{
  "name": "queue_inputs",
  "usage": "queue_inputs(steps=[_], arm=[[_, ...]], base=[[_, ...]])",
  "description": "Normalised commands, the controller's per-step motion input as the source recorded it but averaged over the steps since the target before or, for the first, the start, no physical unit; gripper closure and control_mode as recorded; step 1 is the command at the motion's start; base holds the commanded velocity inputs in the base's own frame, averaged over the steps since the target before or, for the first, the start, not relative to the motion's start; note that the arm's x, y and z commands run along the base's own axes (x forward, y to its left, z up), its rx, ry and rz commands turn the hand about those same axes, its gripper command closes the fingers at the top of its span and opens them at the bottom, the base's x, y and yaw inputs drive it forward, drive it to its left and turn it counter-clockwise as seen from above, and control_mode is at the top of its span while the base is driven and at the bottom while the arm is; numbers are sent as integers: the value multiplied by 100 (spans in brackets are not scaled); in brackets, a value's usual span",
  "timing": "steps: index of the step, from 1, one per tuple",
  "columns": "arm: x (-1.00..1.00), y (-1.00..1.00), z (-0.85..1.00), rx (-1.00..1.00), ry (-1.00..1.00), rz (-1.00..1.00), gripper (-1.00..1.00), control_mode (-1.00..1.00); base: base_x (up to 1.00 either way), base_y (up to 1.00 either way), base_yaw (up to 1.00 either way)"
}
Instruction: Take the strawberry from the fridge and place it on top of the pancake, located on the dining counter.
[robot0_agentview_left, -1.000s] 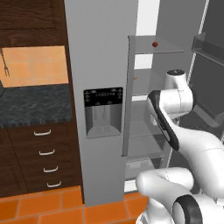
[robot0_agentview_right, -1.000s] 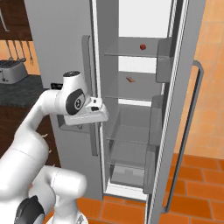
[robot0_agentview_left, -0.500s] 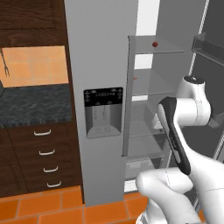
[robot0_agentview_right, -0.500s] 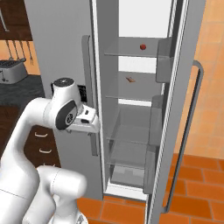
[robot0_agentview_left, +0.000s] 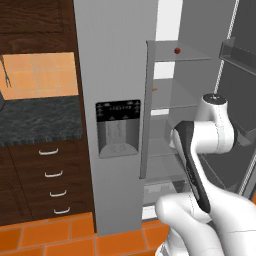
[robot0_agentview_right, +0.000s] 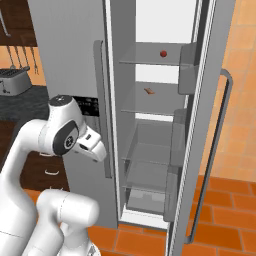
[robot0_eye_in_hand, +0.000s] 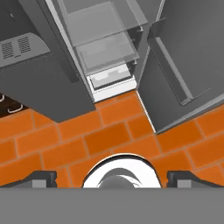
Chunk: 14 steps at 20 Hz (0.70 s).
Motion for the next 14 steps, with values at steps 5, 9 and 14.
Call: queue_inputs(steps=[5,9,14], arm=[[0,0,0,0,1,-3,-100,-100],[0,0,0,0,0,0,-100,-100],[0,0,0,0,0,0,-100,100]], base=[[0,0,0],[0,0,0],[1,0,1]])
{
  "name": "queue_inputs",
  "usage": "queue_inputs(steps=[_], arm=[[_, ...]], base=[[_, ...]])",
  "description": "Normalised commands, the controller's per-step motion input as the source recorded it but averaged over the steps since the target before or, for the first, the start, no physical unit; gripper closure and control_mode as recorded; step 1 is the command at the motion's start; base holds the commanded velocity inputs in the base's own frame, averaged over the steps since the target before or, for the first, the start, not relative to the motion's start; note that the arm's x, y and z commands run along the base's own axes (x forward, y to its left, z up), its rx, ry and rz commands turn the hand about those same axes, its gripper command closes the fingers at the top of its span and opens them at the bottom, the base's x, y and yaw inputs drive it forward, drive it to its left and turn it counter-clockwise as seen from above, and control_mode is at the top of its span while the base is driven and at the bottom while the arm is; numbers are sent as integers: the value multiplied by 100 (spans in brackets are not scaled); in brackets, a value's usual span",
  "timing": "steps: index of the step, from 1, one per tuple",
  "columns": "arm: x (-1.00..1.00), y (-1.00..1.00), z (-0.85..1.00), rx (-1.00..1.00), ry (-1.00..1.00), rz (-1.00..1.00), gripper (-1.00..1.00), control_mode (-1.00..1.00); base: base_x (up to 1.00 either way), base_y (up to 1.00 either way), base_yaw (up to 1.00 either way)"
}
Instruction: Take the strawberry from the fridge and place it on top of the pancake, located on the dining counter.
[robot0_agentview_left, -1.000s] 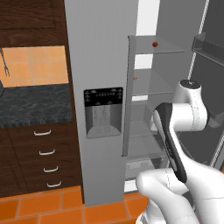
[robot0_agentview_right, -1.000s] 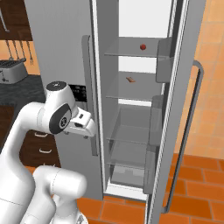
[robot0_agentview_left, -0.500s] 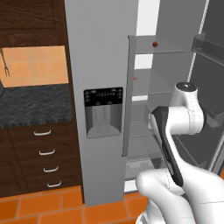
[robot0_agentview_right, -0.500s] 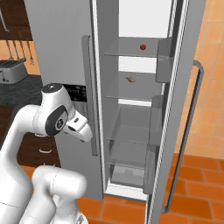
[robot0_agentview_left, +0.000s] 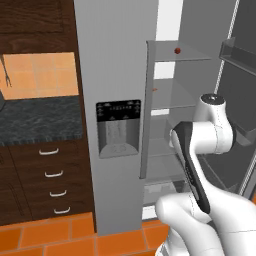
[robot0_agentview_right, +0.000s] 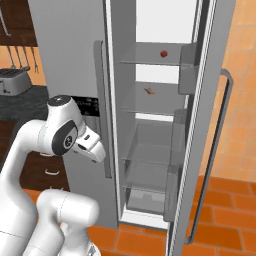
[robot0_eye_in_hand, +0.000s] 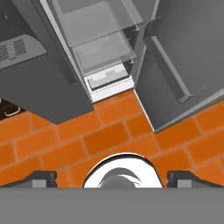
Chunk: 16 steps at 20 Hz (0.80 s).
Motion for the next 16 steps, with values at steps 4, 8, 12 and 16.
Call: queue_inputs(steps=[4,8,12,16], arm=[[0,0,0,0,0,0,-100,100],[0,0,0,0,0,0,-100,100],[0,0,0,0,0,0,-100,100],[0,0,0,0,0,0,-100,100]], base=[[32,0,20],[40,-13,30],[42,-16,27],[5,-34,-1]])
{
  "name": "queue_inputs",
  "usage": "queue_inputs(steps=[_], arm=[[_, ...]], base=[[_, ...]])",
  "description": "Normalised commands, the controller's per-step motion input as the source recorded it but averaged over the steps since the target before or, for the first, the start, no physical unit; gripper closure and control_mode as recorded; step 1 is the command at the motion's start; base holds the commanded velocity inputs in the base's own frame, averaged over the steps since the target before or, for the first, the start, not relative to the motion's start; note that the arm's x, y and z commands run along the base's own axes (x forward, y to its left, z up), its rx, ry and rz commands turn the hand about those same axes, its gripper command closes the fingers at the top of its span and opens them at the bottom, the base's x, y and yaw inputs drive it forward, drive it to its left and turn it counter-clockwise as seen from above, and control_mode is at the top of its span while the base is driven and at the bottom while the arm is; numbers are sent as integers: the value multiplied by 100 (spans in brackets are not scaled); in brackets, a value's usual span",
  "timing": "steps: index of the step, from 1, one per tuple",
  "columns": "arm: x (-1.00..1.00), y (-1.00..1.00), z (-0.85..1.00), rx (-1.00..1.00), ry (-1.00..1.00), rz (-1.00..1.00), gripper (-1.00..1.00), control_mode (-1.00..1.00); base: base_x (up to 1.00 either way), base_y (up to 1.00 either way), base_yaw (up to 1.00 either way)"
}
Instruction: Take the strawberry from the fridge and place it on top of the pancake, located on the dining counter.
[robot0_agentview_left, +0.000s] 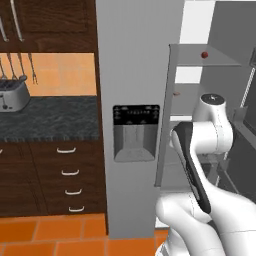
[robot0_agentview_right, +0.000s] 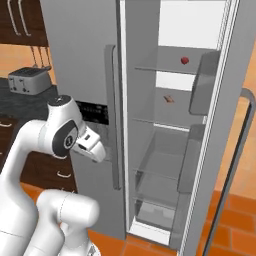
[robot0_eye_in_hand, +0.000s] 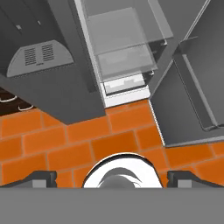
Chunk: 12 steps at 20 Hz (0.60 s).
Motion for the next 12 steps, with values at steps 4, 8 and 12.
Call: queue_inputs(steps=[4,8,12], arm=[[0,0,0,0,0,0,-100,100],[0,0,0,0,0,0,-100,100],[0,0,0,0,0,0,-100,100]], base=[[4,-49,-31],[2,-46,-31],[25,-31,-7]])
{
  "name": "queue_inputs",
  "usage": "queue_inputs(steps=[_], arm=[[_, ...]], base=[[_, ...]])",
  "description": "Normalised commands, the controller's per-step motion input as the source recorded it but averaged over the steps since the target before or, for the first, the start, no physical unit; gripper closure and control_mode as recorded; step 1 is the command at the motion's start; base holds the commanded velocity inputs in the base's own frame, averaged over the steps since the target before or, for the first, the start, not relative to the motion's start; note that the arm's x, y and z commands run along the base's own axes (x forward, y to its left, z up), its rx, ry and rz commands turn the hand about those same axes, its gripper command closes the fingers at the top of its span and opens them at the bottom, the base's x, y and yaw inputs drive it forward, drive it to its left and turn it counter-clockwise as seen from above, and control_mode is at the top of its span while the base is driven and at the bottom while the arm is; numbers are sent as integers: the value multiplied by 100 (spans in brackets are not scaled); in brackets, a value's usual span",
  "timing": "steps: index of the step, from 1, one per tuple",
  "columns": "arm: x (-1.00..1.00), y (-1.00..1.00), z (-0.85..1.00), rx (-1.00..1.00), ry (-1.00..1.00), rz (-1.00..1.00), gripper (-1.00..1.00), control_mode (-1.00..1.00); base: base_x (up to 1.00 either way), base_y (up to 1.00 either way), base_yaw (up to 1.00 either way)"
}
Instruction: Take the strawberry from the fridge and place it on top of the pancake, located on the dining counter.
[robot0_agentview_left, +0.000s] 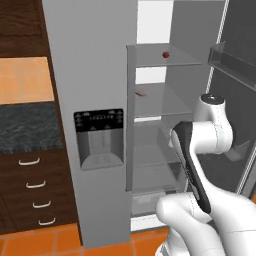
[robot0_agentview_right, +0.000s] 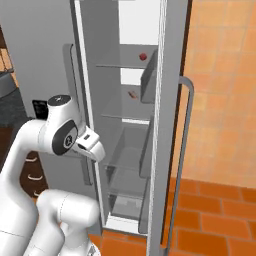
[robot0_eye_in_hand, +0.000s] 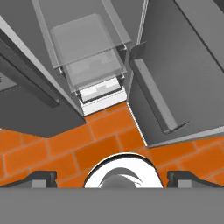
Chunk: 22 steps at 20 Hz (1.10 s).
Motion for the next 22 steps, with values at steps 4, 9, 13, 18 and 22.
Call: queue_inputs(steps=[4,9,13,18,22], arm=[[0,0,0,0,0,0,-100,100],[0,0,0,0,0,0,-100,100],[0,0,0,0,0,0,-100,100],[0,0,0,0,0,0,-100,100],[0,0,0,0,0,0,-100,100]], base=[[54,-9,0],[47,-12,0],[37,-15,-1],[51,-4,-3],[34,-19,0]])
